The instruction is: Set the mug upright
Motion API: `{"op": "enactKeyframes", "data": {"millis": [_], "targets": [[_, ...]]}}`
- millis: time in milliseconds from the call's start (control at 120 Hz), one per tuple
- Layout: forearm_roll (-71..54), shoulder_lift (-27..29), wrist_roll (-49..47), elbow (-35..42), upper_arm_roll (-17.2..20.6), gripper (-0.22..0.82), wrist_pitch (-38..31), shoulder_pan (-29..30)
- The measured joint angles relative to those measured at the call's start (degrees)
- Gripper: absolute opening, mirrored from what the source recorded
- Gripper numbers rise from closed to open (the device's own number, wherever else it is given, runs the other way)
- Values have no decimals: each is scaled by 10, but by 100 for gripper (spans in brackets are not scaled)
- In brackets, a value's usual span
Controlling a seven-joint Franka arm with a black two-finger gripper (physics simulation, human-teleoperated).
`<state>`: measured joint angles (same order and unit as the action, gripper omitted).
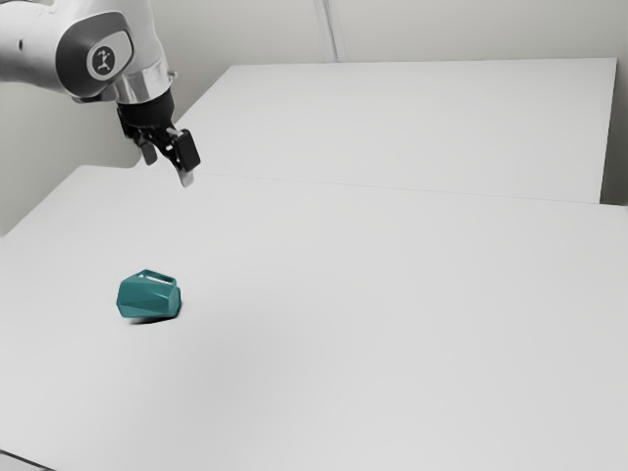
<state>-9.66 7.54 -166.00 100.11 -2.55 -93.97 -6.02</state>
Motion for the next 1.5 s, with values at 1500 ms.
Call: {"op": "enactKeyframes", "data": {"millis": [1500], "targets": [[427,-117,0,226,1,60,-165,429]]}}
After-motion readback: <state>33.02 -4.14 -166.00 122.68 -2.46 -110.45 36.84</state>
